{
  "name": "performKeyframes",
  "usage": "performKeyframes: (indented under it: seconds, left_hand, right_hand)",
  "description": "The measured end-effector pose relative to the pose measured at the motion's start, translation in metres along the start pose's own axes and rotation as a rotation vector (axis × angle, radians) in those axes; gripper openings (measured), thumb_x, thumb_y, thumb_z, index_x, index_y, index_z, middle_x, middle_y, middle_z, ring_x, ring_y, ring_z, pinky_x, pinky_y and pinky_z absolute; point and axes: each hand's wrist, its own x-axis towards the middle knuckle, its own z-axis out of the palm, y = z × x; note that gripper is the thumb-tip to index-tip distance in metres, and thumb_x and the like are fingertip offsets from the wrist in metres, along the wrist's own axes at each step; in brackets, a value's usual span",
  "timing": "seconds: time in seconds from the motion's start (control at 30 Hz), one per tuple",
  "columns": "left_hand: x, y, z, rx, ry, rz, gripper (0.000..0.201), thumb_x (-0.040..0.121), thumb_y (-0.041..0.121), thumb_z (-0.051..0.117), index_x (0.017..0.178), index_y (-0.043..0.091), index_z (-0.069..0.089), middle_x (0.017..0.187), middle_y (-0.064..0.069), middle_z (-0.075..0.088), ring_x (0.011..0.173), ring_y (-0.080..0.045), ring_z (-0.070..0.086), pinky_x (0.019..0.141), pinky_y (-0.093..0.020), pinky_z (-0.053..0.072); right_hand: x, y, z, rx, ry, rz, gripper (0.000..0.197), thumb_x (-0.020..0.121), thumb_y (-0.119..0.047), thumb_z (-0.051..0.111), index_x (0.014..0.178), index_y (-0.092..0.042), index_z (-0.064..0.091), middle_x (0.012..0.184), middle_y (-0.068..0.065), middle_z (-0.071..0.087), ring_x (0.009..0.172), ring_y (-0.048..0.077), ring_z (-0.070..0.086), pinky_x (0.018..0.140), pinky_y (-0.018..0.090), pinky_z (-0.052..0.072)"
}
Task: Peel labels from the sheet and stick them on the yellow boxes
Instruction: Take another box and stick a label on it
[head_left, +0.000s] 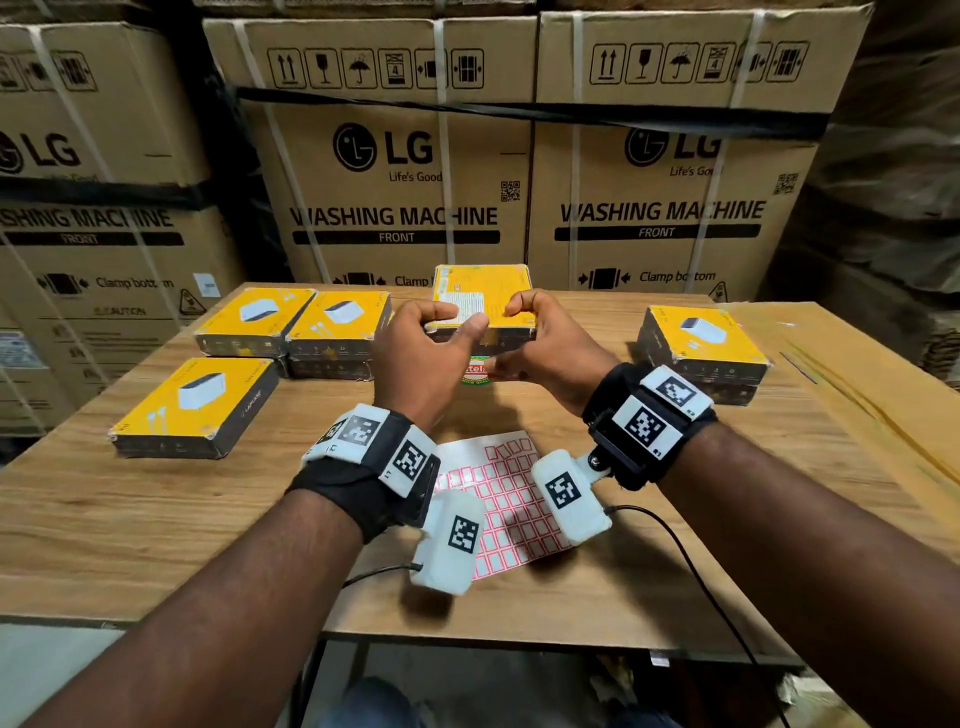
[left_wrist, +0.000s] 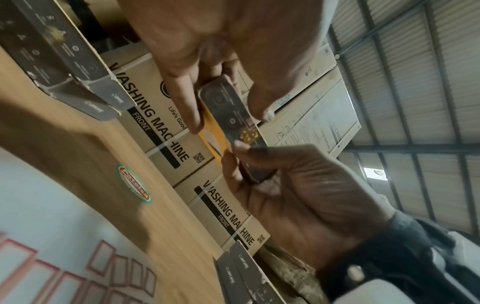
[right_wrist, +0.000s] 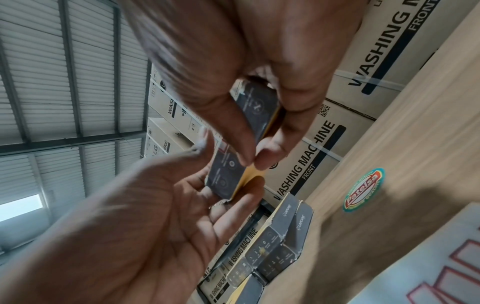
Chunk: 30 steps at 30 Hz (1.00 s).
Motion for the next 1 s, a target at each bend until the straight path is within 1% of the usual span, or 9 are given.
performKeyframes:
  seconds: [0.17, 0.23, 0.33, 0.4, 0.53, 0.63, 0.73, 0.9, 1.0]
  left_hand:
    - [0.009, 0.002, 0.001, -0.068, -0.022, -0.179, 0.04, 0.053, 0.056, 0.075, 0.082, 0.03, 0.066, 0.101, 0.001, 0.07, 0.094, -0.022, 0.069, 0.082, -0.048, 0.058]
    - [0.01, 0.005, 0.0, -0.133, -0.049, -0.254, 0.026, 0.06, 0.041, 0.076, 0.082, 0.028, 0.068, 0.101, -0.004, 0.071, 0.092, -0.024, 0.07, 0.081, -0.045, 0.059]
    - [0.009, 0.008, 0.0, -0.217, -0.076, -0.318, 0.011, 0.084, 0.011, 0.062, 0.09, 0.021, 0.066, 0.102, -0.011, 0.069, 0.087, -0.025, 0.071, 0.058, -0.032, 0.057]
    - [0.01, 0.003, 0.0, -0.227, -0.074, -0.353, 0.014, 0.082, 0.014, 0.06, 0.093, 0.021, 0.064, 0.103, -0.009, 0.071, 0.089, -0.026, 0.072, 0.052, -0.029, 0.054]
    - [0.022, -0.003, -0.01, -0.164, -0.084, -0.386, 0.058, 0.056, 0.043, 0.07, 0.109, 0.028, 0.056, 0.107, 0.0, 0.071, 0.097, -0.022, 0.07, 0.084, -0.048, 0.058]
    - [0.025, 0.006, -0.021, -0.01, -0.083, -0.302, 0.063, 0.075, 0.032, 0.077, 0.129, 0.019, 0.047, 0.116, 0.004, 0.06, 0.109, -0.02, 0.062, 0.096, -0.043, 0.051]
    - [0.031, 0.004, -0.029, 0.191, -0.142, -0.21, 0.062, 0.083, 0.036, 0.073, 0.136, 0.02, 0.047, 0.131, -0.002, 0.054, 0.118, -0.022, 0.056, 0.101, -0.041, 0.047]
    - [0.03, 0.011, -0.038, 0.139, -0.429, -0.33, 0.038, 0.091, 0.034, 0.065, 0.126, 0.024, 0.054, 0.101, 0.0, 0.065, 0.077, -0.01, 0.055, 0.065, -0.023, 0.044]
    - [0.028, 0.01, -0.041, 0.018, -0.53, -0.41, 0.059, 0.088, 0.028, 0.066, 0.141, 0.026, 0.041, 0.101, -0.004, 0.055, 0.078, -0.014, 0.053, 0.069, -0.026, 0.042]
  right_hand:
    - [-0.001, 0.001, 0.003, 0.03, 0.027, 0.006, 0.041, 0.086, 0.002, 0.067, 0.1, -0.02, 0.037, 0.1, 0.007, 0.063, 0.083, 0.019, 0.063, 0.059, 0.026, 0.053]
    - [-0.001, 0.004, 0.003, 0.065, 0.07, 0.019, 0.033, 0.088, -0.011, 0.069, 0.095, -0.022, 0.038, 0.095, 0.005, 0.063, 0.082, 0.02, 0.062, 0.057, 0.026, 0.052]
    - [0.001, 0.007, 0.003, 0.078, 0.152, 0.007, 0.029, 0.09, -0.018, 0.068, 0.09, -0.023, 0.04, 0.09, 0.005, 0.065, 0.075, 0.019, 0.064, 0.06, 0.03, 0.053]
    - [0.001, 0.004, 0.0, 0.067, 0.176, 0.004, 0.022, 0.093, -0.012, 0.062, 0.091, -0.022, 0.043, 0.086, 0.003, 0.064, 0.07, 0.017, 0.065, 0.059, 0.031, 0.053]
    - [-0.006, -0.011, -0.01, 0.02, 0.124, 0.051, 0.031, 0.093, -0.004, 0.055, 0.118, -0.023, 0.048, 0.087, 0.01, 0.058, 0.061, 0.02, 0.061, 0.053, 0.032, 0.052]
    - [-0.01, -0.014, -0.02, -0.023, 0.05, 0.114, 0.05, 0.092, -0.008, 0.059, 0.132, -0.027, 0.036, 0.083, 0.018, 0.058, 0.056, 0.025, 0.06, 0.05, 0.032, 0.05]
    - [-0.014, -0.012, -0.026, -0.109, -0.028, 0.143, 0.029, 0.096, -0.02, 0.058, 0.122, -0.015, 0.047, 0.078, 0.015, 0.061, 0.056, 0.021, 0.06, 0.051, 0.03, 0.049]
    - [-0.016, -0.006, -0.032, -0.12, 0.025, 0.164, 0.021, 0.095, -0.032, 0.059, 0.103, -0.012, 0.063, 0.087, 0.014, 0.067, 0.075, 0.025, 0.066, 0.067, 0.035, 0.055]
    - [-0.015, -0.005, -0.037, -0.019, 0.117, 0.244, 0.022, 0.097, -0.03, 0.056, 0.106, -0.011, 0.062, 0.099, 0.017, 0.07, 0.089, 0.027, 0.068, 0.075, 0.034, 0.055]
